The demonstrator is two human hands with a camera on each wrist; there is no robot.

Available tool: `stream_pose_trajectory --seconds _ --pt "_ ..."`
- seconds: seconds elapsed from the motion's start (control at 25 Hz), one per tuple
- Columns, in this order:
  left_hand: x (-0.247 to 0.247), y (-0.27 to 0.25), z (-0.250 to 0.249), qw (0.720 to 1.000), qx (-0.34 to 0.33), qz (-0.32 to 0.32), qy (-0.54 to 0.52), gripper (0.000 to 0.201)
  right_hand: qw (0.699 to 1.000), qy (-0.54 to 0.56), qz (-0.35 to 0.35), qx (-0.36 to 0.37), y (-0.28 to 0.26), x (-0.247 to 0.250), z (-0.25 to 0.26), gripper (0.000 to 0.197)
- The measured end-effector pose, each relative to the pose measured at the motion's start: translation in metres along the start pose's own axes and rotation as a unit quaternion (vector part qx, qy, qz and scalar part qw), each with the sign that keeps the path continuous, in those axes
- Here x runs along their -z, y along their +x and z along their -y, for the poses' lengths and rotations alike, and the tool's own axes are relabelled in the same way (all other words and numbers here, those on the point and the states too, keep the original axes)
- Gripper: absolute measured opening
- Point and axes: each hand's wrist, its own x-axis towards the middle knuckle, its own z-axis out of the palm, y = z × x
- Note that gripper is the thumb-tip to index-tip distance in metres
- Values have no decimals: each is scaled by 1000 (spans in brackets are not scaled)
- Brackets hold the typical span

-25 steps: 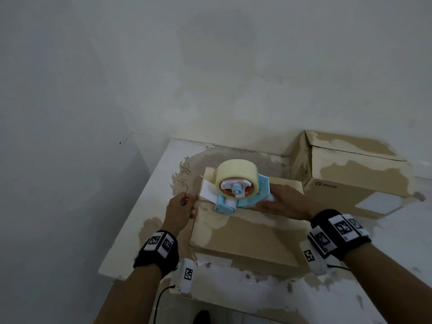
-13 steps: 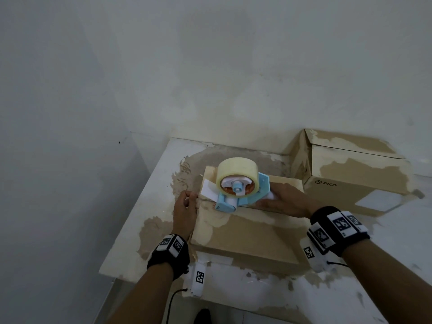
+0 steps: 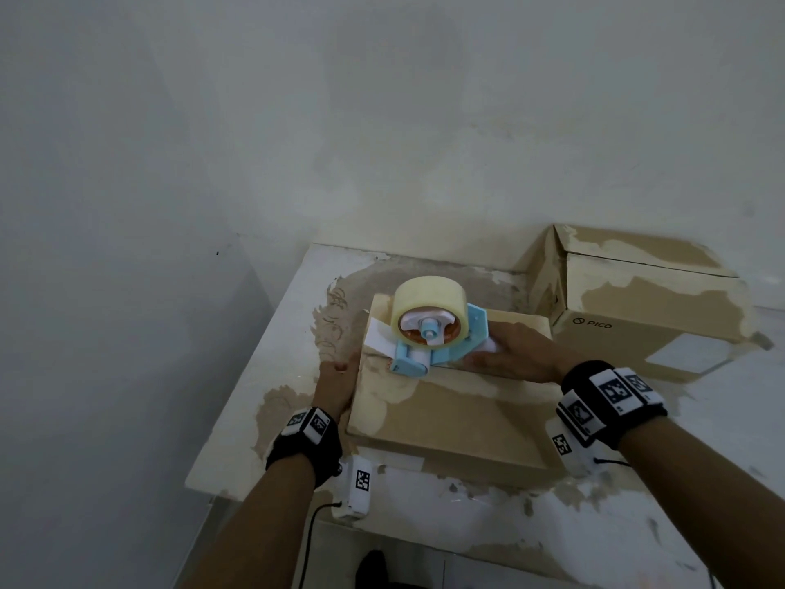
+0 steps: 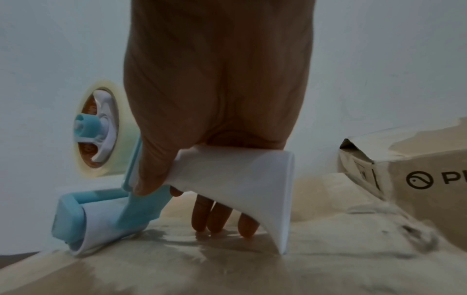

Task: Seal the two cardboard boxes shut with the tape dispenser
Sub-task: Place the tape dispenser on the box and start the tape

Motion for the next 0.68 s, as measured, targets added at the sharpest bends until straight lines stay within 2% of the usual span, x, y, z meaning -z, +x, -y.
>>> stream_pose_trajectory --seconds 0.12,0.2,0.28,0.36,0.48,0.56,0.6,0.68 --pt "2 0 4 996 13 -2 92 40 1000 -12 8 -13 -1 -2 -1 44" --pt "5 -5 -2 987 -22 -24 160 24 1000 -15 14 -13 0 -1 -1 43" --pt "6 -18 -8 987 -90 -61 122 19 1000 -13 25 -10 0 2 2 42" --pt "6 -33 -6 986 -127 -74 80 31 1000 -12 27 -9 0 6 6 45" --pt "8 -60 0 990 -97 57 88 40 999 -24 32 -4 -1 6 5 63" --pt "16 -66 -8 983 -61 136 108 42 999 -31 41 3 0 6 4 60" --pt "19 -63 -12 981 -48 147 120 43 999 -30 42 5 0 6 5 56" --pt "19 -46 -23 983 -46 114 133 51 999 -25 37 8 1 6 6 52"
